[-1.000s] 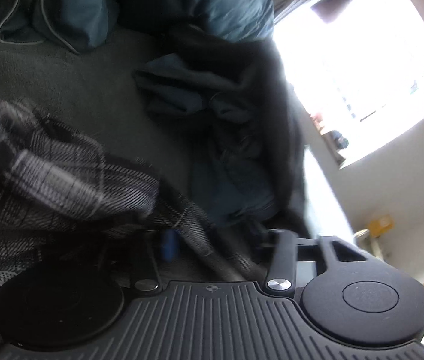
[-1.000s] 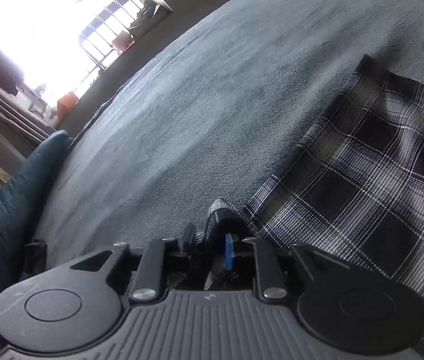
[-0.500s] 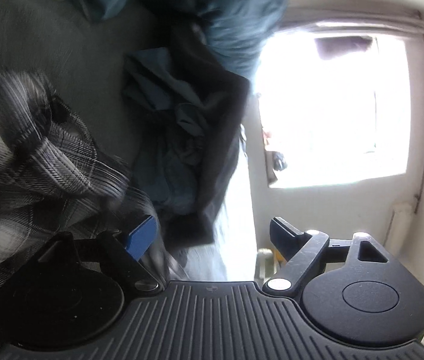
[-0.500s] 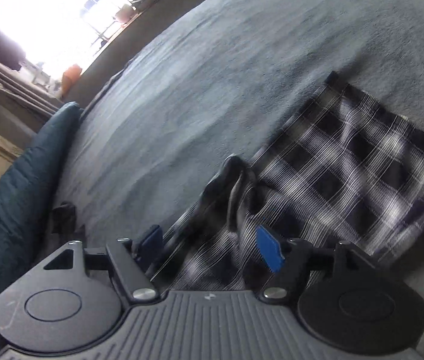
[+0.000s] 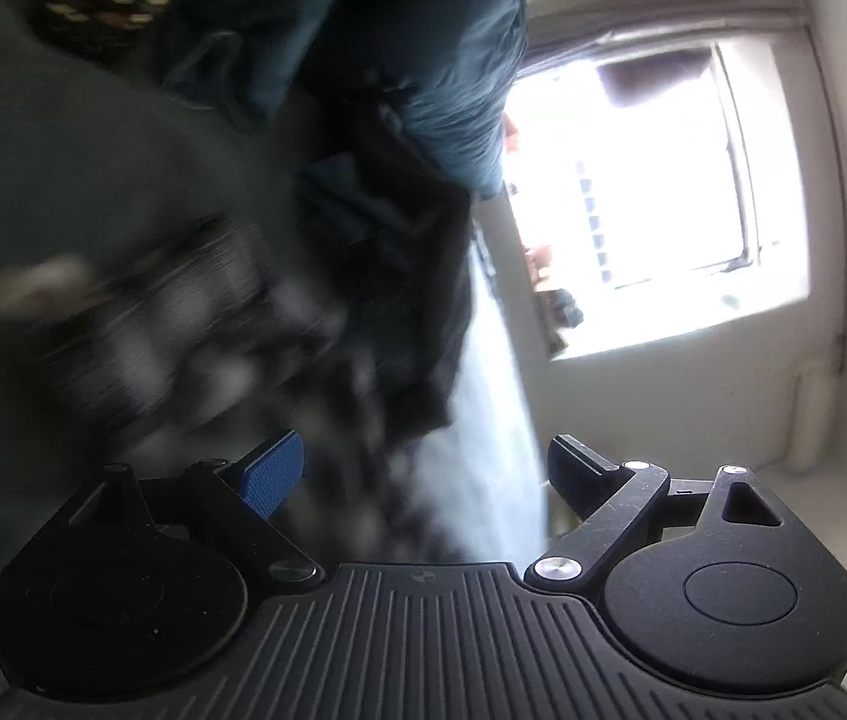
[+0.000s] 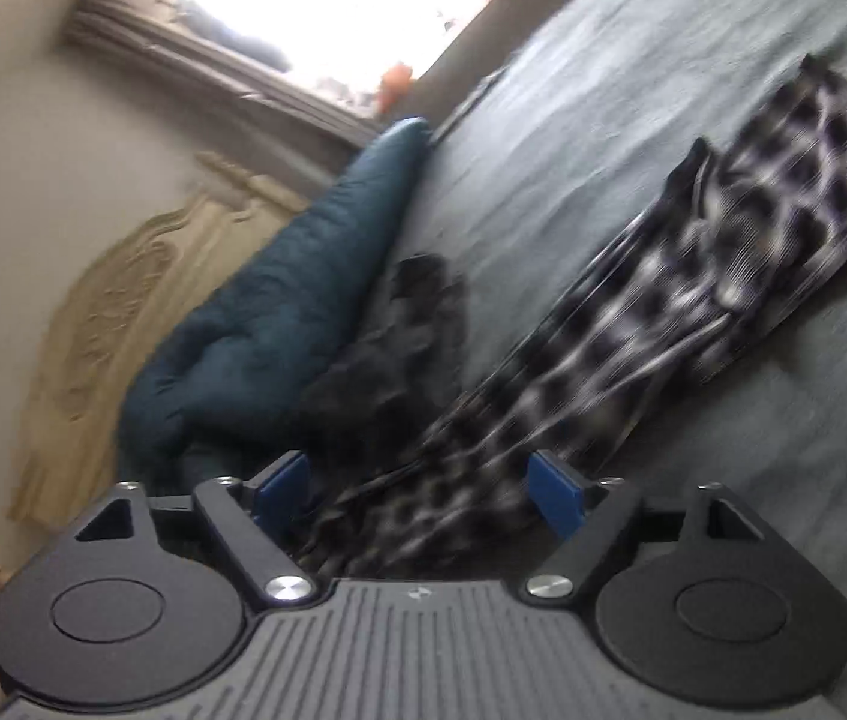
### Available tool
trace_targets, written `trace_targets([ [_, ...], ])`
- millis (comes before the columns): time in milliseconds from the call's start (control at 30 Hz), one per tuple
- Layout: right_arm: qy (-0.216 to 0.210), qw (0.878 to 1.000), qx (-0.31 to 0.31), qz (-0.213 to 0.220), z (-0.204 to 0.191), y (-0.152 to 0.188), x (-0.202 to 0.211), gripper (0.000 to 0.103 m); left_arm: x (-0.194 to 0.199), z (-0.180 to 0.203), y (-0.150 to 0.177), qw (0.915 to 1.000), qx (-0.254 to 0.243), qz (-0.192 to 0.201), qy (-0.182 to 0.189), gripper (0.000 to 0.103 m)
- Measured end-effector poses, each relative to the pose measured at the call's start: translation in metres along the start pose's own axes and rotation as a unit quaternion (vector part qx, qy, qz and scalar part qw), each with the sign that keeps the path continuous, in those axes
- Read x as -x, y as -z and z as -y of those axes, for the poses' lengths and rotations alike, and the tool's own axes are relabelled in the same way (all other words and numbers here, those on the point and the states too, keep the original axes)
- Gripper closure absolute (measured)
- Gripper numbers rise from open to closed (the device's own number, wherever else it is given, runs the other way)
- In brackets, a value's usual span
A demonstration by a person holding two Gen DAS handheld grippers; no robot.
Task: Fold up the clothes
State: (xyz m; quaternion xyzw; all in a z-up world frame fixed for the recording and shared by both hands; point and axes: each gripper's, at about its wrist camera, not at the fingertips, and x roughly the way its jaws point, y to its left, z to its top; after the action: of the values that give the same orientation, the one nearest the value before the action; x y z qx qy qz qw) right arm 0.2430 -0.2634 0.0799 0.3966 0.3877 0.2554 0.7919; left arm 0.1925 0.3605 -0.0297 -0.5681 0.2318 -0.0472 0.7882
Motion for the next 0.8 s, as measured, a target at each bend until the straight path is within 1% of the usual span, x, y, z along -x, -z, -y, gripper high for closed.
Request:
trace_targets([
  [133, -0.023, 0.999, -0.029, -0.035, 0.017, 0.041, -0.021, 0.013, 0.008, -0.022, 0.041, 0.9983, -0.038, 0.006, -0.044, 0.014],
  [167, -0.025, 0.998, -0.046, -0.043, 0.027, 0.048, -0.034, 0.013, 0.009, -0.032, 0.046, 0.9976, -0.041, 0.012, -0.054, 0.014],
  [200, -0.026, 0.996, -0.065, -0.05, 0.039, 0.054, -0.05, 0.013, 0.006, -0.036, 0.05, 0.997, -0.041, 0.023, -0.062, 0.014],
  [267, -0.021, 0.993, -0.105, -0.046, 0.064, 0.067, -0.078, 0.013, 0.002, -0.043, 0.055, 0.9951, -0.044, 0.046, -0.075, 0.016],
  [300, -0.019, 0.992, -0.115, -0.041, 0.074, 0.071, -0.091, 0.013, 0.0, -0.043, 0.056, 0.9939, -0.055, 0.061, -0.074, 0.016],
  [367, -0.009, 0.991, -0.131, -0.02, 0.088, 0.069, -0.11, 0.013, -0.006, -0.038, 0.052, 0.9895, -0.082, 0.083, -0.085, 0.016],
  [400, -0.007, 0.991, -0.133, -0.009, 0.095, 0.069, -0.119, 0.013, -0.01, -0.037, 0.049, 0.9866, -0.092, 0.092, -0.098, 0.016],
  [467, 0.01, 0.99, -0.143, 0.014, 0.106, 0.062, -0.135, 0.014, -0.017, -0.043, 0.04, 0.9845, -0.081, 0.105, -0.115, 0.02],
  [500, 0.017, 0.988, -0.152, 0.021, 0.113, 0.058, -0.144, 0.014, -0.02, -0.044, 0.035, 0.9841, -0.079, 0.11, -0.115, 0.02],
  [567, 0.016, 0.986, -0.162, 0.032, 0.121, 0.05, -0.158, 0.015, -0.026, -0.043, 0.029, 0.9828, -0.088, 0.116, -0.113, 0.021],
  [633, 0.014, 0.986, -0.16, 0.041, 0.119, 0.041, -0.171, 0.015, -0.04, -0.043, 0.027, 0.9806, -0.101, 0.12, -0.118, 0.023],
  [800, 0.02, 0.987, -0.156, 0.036, 0.119, 0.021, -0.2, 0.009, -0.048, -0.041, 0.033, 0.9738, -0.14, 0.139, -0.113, 0.024],
])
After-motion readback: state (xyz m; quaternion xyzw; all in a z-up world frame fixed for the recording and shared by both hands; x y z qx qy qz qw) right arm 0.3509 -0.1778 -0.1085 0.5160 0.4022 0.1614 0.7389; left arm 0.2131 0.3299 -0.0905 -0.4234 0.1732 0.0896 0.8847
